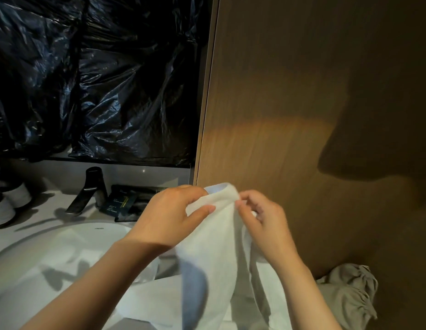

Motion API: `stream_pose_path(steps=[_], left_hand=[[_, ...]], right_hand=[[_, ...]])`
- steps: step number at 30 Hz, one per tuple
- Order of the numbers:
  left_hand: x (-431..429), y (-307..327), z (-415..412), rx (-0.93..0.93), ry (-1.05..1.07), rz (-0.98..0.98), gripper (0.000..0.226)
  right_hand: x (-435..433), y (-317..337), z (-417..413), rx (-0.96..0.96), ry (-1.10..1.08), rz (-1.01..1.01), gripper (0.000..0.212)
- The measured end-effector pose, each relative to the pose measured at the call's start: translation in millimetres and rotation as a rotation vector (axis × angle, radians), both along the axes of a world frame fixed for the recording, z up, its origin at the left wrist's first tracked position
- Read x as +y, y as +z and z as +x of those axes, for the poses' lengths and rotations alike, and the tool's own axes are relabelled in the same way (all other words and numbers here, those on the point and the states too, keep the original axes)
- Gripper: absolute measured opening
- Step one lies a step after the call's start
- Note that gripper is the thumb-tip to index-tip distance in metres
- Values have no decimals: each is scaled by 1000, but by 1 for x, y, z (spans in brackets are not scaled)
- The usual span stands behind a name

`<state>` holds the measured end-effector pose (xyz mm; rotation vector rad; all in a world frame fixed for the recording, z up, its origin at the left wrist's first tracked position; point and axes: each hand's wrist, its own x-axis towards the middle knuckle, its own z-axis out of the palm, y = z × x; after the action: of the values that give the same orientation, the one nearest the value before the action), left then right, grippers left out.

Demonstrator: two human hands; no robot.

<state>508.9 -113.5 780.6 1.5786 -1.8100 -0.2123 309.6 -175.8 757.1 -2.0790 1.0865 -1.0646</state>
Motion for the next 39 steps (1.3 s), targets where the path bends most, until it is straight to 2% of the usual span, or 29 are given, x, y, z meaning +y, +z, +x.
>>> stream_pose_path(steps=[3, 7, 10, 14, 18, 21, 24, 26, 29, 32, 35, 39], left_hand=[[2, -2, 7, 44, 24, 50, 16], [-1, -8, 5, 328, 61, 48, 19], [-4, -12, -2, 454, 119, 26, 21], [-5, -18, -5, 544, 130, 54, 15], [-8, -20, -8, 604, 169, 30, 14], [-9, -19, -9, 644, 137, 28, 13], [-8, -19, -12, 688, 112, 36, 15], [-7, -22, -12, 696, 114, 64, 17], [-3, -26, -12, 707, 77, 115, 19], [1, -26, -14, 778, 42, 131, 22], [3, -24, -14, 862, 11, 134, 23], [6, -21, -14, 909, -53, 161, 25]], right_hand=[[-10, 7, -14, -71, -161, -46, 13], [-11, 7, -11, -58, -166, 2, 12], [-7, 0, -7, -111, -177, 139, 9], [4, 2, -10, -296, -125, 367, 14], [12, 20, -13, -481, -124, 444, 18], [21, 34, -12, -547, 94, 502, 23], [23, 34, -4, -471, 272, 602, 25], [23, 27, 3, -346, 239, 563, 24], [23, 20, 12, -238, 124, 415, 16], [21, 20, 15, -63, 48, 181, 14], [19, 25, 16, -71, 42, 66, 10], [22, 27, 19, -125, 181, 159, 12]])
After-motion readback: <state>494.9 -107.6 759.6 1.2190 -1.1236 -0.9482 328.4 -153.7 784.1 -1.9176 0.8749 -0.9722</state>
